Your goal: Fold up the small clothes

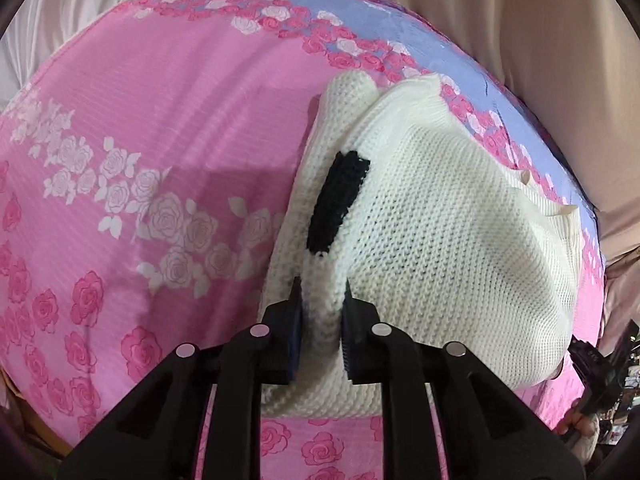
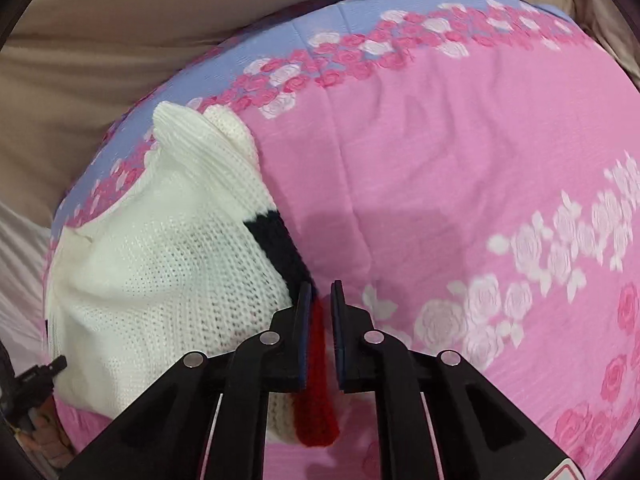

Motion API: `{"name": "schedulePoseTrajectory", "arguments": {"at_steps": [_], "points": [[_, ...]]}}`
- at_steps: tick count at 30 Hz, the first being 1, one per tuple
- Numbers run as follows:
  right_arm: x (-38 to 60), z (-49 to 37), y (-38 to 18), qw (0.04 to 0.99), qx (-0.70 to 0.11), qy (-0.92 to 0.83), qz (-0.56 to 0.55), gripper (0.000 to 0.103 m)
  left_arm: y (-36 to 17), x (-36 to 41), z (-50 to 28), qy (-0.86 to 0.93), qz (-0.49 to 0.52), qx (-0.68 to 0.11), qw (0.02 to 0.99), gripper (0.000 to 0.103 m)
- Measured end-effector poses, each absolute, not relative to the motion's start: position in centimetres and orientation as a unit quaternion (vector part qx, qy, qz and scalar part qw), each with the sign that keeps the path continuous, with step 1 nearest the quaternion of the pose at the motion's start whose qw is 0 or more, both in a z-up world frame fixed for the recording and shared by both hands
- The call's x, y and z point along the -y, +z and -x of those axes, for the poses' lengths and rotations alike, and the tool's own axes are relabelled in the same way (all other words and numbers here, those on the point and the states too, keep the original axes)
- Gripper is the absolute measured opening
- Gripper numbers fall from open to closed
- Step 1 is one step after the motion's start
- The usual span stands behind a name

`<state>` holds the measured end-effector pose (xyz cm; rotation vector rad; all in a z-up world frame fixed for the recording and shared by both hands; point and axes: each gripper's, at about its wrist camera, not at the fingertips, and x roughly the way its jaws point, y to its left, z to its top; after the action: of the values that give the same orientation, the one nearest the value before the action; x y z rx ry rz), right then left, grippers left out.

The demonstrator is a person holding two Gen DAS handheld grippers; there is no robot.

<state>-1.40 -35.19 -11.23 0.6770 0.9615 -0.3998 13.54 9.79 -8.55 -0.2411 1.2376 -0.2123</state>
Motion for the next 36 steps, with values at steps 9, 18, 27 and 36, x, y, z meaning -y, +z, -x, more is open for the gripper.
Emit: {"name": "schedulePoseTrajectory", "arguments": {"at_steps": [9,18,27,36], "points": [[32.8,8.6,-10.1,0.813,-0.439,-0.17,-0.343,0.052,-7.1,-12.3,-9.3,-0.104,0.198,-0.561,0.797,0.05],[29.5,8.8,-12.5,0.795,-0.46,-0.122,-0.375,0.053,-8.5,-15.4,-5.3,-0.03,0.289,-0.551,0.782,0.052],[28.9,5.9,-13.1,0.798,-0.462,-0.107,-0.372,0.059,-10.7,-15.7,-5.1,-0.042,0.362,-0.55,0.752,0.053],[33.4,3.3,-14.2,0.77,-0.402,-0.107,-0.483,0.01,-12.2,-12.1,-9.7,-0.091,0.342,-0.564,0.746,0.01]]}}
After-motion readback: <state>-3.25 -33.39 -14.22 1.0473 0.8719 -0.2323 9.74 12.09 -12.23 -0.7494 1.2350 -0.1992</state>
